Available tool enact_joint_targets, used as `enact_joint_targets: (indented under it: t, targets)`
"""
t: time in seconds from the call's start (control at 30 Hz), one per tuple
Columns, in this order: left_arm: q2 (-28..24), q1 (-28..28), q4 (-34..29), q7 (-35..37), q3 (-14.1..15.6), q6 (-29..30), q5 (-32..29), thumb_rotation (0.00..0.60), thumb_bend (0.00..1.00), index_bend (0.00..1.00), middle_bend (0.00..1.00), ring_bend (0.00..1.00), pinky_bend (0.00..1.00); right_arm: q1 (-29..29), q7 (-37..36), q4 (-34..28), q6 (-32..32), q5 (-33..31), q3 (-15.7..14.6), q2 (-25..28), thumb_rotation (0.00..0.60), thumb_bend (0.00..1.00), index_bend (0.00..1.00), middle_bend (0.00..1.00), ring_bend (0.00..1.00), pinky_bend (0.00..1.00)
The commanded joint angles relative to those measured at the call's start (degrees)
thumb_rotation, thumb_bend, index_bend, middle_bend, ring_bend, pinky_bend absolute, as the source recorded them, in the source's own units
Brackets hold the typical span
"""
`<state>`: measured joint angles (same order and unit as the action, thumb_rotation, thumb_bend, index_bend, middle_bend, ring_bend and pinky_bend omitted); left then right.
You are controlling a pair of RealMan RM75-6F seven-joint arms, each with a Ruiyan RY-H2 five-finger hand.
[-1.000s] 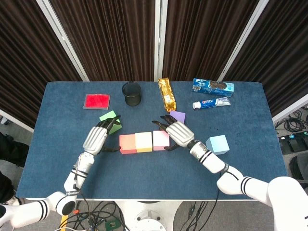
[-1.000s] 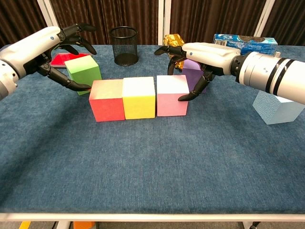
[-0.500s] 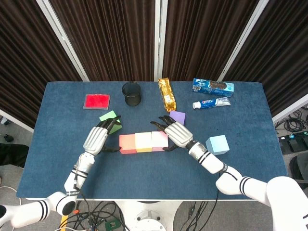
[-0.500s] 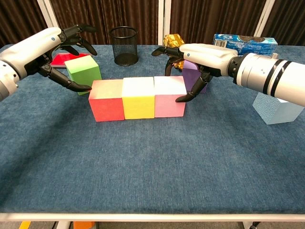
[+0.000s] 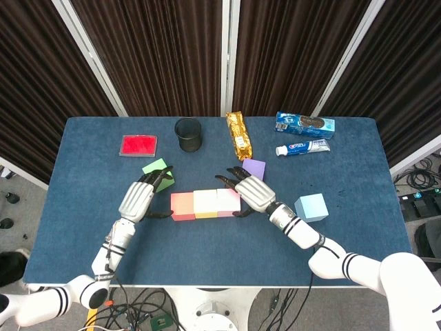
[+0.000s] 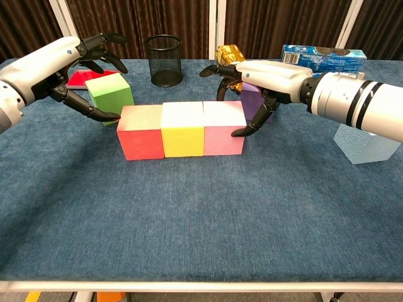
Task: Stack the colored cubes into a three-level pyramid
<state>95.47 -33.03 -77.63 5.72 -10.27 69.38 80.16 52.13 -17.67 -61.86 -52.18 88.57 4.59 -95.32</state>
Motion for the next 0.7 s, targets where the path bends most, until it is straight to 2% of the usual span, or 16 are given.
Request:
enact_joint_targets:
  t: [0.03, 0.17, 0.37, 0.53, 0.7]
  targets:
    - [-0.05, -0.01, -0.07, 0.07, -0.04, 0.09, 0.09, 0.6, 0.07, 0.08, 0.26, 0.12, 0.21, 0.07, -0.73, -0.1, -0.06, 0.27, -0.12, 0.31, 0.6, 0.0, 0.0, 0.19, 0.0, 0.0]
    - [-0.13, 0.04, -0.34, 0.0, -0.08, 0.35, 0.25, 0.6, 0.07, 0.08, 0.26, 0.12, 0.21, 0.24, -1.65, -0.73, -0.12, 0.69, -0.26, 1.09, 0.6, 0.0, 0.0, 0.11, 0.0, 0.0]
    - [-1.13, 0.33, -2.1, -0.66, -0.22, 1.47, 0.9, 0.6, 0.07, 0.08, 0.26, 0.12, 0.21, -0.13, -1.62, -3.13, -1.55, 1.27, -0.2, 3.38, 0.6, 0.0, 0.0, 0.1, 0.0, 0.0]
    - [-4.01, 1.5, -5.78, -2.82, -0.85, 4.13, 1.41, 0.6, 0.07, 0.08, 0.26, 0.12, 0.21, -2.6, -0.25, -8.91, -5.52, 0.11, 1.12, 8.98, 0.6, 0.0, 0.0, 0.1, 0.0, 0.0]
    - [-6.82, 2.48, -7.18, -2.74, -2.56, 4.68, -0.93, 0.6, 0.07, 0.08, 0.26, 0.12, 0.21, -6.23, 2.87, -15.0, -9.48, -3.18, 3.11, 14.79, 0.6, 0.0, 0.0, 0.1, 0.0, 0.0]
